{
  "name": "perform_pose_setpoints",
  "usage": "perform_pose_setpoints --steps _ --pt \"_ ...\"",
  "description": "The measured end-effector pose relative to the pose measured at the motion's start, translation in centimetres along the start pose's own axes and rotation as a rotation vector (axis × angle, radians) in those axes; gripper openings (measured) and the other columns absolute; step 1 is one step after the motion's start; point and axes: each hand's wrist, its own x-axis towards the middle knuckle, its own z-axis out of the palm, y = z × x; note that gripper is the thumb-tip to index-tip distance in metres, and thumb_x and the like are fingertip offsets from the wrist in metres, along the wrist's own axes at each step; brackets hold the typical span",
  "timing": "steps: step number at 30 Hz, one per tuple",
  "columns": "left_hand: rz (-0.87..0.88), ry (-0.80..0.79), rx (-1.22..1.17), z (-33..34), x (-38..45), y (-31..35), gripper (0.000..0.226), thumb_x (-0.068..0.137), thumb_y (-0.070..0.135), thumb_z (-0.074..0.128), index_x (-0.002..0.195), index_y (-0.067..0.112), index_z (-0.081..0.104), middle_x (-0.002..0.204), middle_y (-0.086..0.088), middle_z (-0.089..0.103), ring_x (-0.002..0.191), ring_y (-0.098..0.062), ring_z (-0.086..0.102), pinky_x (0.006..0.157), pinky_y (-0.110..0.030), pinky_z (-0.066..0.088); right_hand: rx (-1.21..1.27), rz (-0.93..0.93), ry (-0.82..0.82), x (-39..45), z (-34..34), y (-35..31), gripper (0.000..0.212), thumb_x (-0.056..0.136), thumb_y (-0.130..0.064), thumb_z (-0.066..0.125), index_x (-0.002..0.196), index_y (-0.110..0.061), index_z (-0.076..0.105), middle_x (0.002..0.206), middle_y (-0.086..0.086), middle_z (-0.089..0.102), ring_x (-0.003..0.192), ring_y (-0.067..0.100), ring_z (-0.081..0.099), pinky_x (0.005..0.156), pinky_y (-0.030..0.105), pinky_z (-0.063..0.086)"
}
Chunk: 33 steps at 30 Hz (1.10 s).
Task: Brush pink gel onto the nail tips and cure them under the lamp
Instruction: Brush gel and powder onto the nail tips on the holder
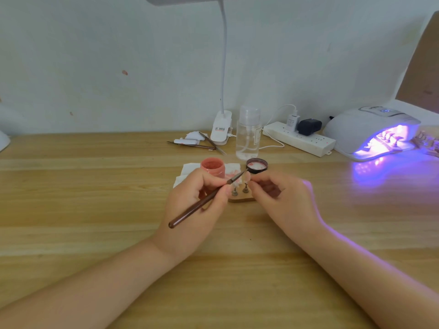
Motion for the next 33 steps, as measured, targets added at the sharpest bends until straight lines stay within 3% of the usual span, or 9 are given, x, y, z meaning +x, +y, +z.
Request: perform_pose_setpoints --steps 4,9,15,23,33 --pt "0.029 -0.019 0.000 0.00 -0.20 0.02 0.006 0.082 0.021 0.063 0.078 0.023 0.058 0.078 0.005 0.061 0.066 0.001 0.055 0.063 -0.006 0.041 0.008 -0.012 0.004 0.00 0.01 0.10 0.012 0.081 -0.010 0.071 0.089 -0.017 0.076 0.072 -0.014 0.070 0.069 -0.002 0.064 0.066 0.005 0.046" --pt "0.077 -0.042 -0.016 -0.27 -0.29 0.34 0.006 0.080 0.022 0.057 0.075 0.018 0.055 0.075 0.006 0.057 0.066 0.002 0.052 0.064 -0.006 0.039 0.051 0.019 0.014 0.12 0.09 0.29 0.009 0.082 -0.011 0.071 0.087 -0.017 0.075 0.070 -0.015 0.069 0.067 -0.003 0.064 0.065 0.004 0.045" --pt "-0.052 0.010 -0.080 -0.22 -0.07 0.07 0.013 0.083 0.023 0.064 0.078 0.033 0.057 0.077 0.004 0.065 0.071 -0.007 0.061 0.065 -0.013 0.045 0.065 -0.033 0.014 -0.07 0.23 0.37 0.012 0.081 -0.009 0.072 0.089 -0.018 0.075 0.069 -0.019 0.067 0.066 -0.001 0.064 0.065 0.008 0.048" --pt "-0.103 -0.007 -0.134 -0.10 -0.09 0.11 0.004 0.081 0.036 0.060 0.078 0.034 0.058 0.076 -0.006 0.065 0.071 -0.021 0.062 0.064 -0.026 0.051 0.096 -0.043 0.006 -0.04 0.18 0.23 0.009 0.082 -0.010 0.072 0.088 -0.016 0.076 0.069 -0.014 0.069 0.065 0.002 0.065 0.065 0.010 0.049" --pt "-0.052 -0.025 -0.155 -0.21 -0.28 0.09 0.005 0.080 0.030 0.057 0.076 0.028 0.055 0.075 -0.008 0.063 0.066 -0.016 0.058 0.063 -0.015 0.044 0.106 0.003 0.019 0.04 0.08 0.48 0.010 0.082 -0.010 0.072 0.089 -0.016 0.075 0.068 -0.016 0.069 0.065 -0.002 0.064 0.063 0.005 0.046"
